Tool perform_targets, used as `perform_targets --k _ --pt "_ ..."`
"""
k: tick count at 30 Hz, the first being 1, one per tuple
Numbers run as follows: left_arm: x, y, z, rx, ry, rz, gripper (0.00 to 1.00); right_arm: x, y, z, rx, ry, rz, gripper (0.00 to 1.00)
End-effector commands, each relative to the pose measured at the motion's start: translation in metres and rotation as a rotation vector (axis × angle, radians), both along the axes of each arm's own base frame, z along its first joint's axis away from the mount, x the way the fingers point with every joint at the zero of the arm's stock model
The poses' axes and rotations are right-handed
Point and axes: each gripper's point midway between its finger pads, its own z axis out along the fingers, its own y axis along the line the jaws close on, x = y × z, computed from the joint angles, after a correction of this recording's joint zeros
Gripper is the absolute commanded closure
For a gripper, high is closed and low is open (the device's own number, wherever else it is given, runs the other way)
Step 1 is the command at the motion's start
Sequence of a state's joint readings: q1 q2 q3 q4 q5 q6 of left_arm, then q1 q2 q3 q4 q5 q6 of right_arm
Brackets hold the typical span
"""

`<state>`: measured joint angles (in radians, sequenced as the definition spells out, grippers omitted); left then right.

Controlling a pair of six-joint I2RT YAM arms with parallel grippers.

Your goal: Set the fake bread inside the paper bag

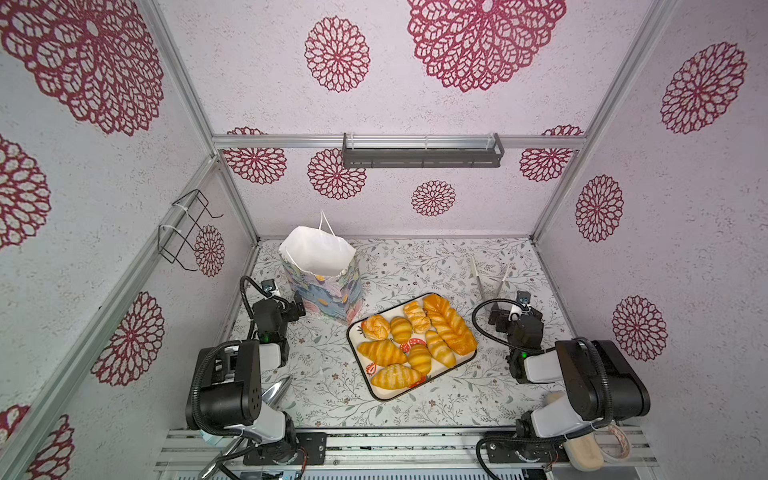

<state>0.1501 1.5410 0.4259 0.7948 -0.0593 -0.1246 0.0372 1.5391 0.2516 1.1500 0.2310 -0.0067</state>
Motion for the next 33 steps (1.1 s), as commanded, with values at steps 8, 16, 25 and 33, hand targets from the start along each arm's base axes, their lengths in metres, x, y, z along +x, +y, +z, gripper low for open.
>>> perform_targets --k 8,16,25,33 --pt "0.006 0.0017 0.0093 -0.022 -0.03 -0.012 0.03 0.0046 -0.0009 0.0127 0.023 -0.05 -0.006 0.01" --pt "0.0048 0.0026 0.01 -0.036 -0.039 -0.024 0.03 0.0065 -0.0018 0.0116 0.03 -0.044 -0.005 0.01" --pt "0.004 0.0023 0.0101 -0.039 -0.043 -0.03 0.03 0.0071 -0.0017 0.0118 0.03 -0.043 -0.004 0.01" --pt "0.0036 0.0017 0.0104 -0.038 -0.047 -0.03 0.03 0.0059 -0.0018 0.0121 0.03 -0.046 -0.004 0.01"
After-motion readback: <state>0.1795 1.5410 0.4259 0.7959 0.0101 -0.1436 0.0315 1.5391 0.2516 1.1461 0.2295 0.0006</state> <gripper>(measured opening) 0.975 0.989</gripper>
